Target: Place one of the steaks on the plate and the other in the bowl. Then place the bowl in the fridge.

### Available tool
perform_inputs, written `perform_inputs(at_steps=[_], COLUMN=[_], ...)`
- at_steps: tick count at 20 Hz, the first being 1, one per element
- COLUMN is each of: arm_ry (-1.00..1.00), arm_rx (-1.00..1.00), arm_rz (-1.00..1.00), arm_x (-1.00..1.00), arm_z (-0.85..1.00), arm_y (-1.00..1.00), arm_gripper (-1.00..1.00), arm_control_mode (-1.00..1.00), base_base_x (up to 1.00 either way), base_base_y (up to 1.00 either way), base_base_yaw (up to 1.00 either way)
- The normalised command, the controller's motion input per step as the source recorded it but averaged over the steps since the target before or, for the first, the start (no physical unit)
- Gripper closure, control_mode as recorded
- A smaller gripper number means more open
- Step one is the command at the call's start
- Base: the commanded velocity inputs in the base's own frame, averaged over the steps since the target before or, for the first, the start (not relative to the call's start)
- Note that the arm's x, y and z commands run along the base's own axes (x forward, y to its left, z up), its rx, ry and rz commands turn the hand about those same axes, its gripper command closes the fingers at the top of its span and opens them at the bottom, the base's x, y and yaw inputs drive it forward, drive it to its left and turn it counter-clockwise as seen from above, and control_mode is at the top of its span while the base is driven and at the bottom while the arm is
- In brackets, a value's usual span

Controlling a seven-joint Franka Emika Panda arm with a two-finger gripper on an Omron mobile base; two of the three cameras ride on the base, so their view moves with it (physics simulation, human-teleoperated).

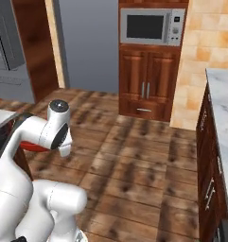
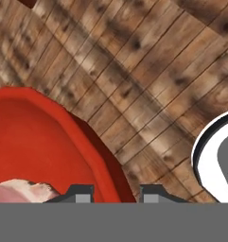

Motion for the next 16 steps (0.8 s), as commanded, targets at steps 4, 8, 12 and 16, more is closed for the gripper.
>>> perform_inputs(at_steps=[4,8,12,16], arm_ry=[0.00,0.00,0.00,0.00], arm_rx=[0.00,0.00,0.00,0.00], arm_rz=[0.00,0.00,0.00,0.00], arm_x=[0.00,0.00,0.00,0.00], arm_z=[0.00,0.00,0.00,0.00], arm_y=[0.00,0.00,0.00,0.00], arm_gripper=[1.00,1.00,1.00,1.00], arm_control_mode=[1.00,1.00,1.00,1.00], base_base_x=[1.00,1.00,1.00,1.00], base_base_y=[0.00,0.07,0.06,0.09], base_base_yaw=[0.00,0.00,0.00,0.01])
